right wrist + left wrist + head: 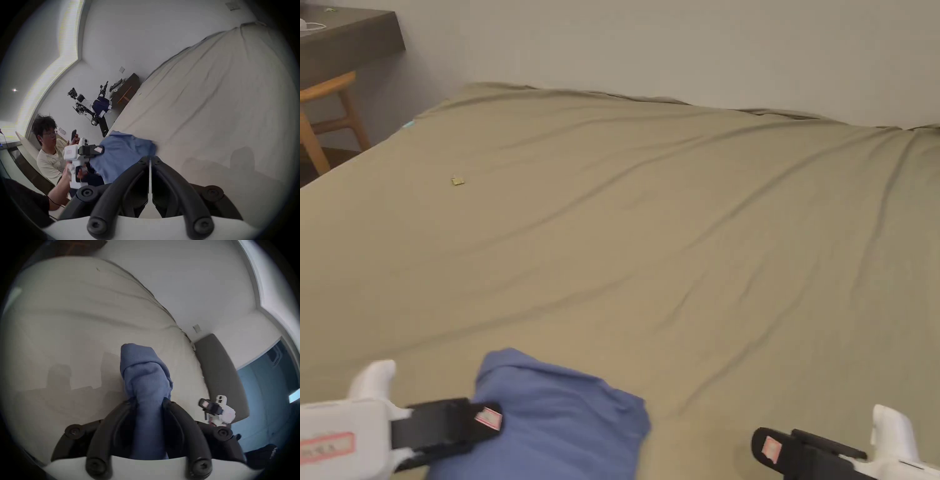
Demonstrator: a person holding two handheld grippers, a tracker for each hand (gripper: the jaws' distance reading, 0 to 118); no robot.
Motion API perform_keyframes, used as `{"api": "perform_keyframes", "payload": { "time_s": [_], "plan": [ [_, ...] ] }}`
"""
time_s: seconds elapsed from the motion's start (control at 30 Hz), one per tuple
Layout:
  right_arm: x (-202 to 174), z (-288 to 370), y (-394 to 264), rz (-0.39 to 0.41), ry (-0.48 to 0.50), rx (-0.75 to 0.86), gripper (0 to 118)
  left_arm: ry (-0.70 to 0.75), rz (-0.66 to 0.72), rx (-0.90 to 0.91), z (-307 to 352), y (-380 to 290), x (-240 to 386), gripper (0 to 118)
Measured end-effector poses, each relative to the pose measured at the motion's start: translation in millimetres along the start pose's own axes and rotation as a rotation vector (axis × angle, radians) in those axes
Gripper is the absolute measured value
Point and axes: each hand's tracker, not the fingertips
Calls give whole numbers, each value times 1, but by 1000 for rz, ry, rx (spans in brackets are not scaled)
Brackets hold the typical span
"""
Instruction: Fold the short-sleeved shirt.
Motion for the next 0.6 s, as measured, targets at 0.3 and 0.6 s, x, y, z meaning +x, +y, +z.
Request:
{"api": "perform_keyframes", "payload": {
  "time_s": [0.3,0.6],
  "plan": [
    [-13,39,-16,34,-107,-21,4,319,35,5,104,90,-107,28],
    [-26,81,-30,32,-211,28,5,570,78,143,117,50,-102,84]
  ]
}}
